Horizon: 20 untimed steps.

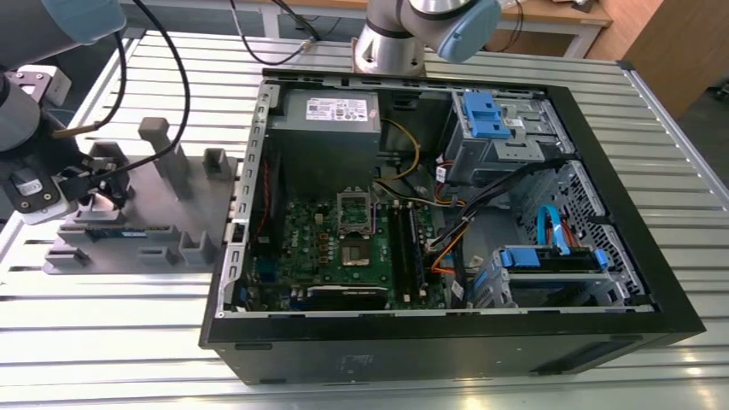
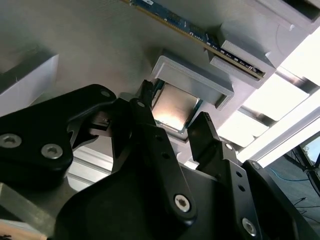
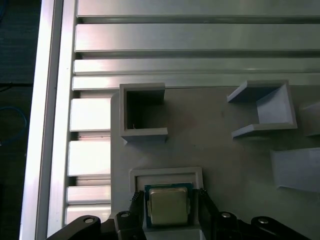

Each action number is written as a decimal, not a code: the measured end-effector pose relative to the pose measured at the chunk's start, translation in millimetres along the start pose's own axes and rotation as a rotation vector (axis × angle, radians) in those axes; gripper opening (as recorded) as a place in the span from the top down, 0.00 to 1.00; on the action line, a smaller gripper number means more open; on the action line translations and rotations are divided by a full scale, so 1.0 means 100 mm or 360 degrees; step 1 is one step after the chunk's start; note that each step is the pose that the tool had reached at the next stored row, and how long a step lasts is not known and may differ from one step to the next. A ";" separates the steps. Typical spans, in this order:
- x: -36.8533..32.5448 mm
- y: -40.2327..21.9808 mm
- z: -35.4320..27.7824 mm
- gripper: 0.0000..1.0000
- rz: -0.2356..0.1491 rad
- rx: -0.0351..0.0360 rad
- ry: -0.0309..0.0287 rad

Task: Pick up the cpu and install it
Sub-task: 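Pick up the cpu and move it towards the insertion slot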

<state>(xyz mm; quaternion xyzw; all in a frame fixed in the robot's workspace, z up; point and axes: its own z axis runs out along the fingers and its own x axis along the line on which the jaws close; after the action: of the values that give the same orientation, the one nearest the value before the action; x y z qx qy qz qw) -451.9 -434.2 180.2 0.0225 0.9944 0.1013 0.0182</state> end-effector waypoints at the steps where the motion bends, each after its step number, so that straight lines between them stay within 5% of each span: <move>1: 0.000 -0.001 0.005 0.45 0.0000 0.0000 -0.00001; 11: 0.000 -0.004 0.016 0.45 0.0000 0.0000 -0.00001; 13: 0.000 -0.004 0.015 0.52 0.0000 0.0000 0.00003; 20: 0.000 -0.004 0.017 0.55 0.0000 0.0000 -0.00001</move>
<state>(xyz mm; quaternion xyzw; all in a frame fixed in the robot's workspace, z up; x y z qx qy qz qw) -451.9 -434.3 178.5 0.0224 0.9944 0.1013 0.0182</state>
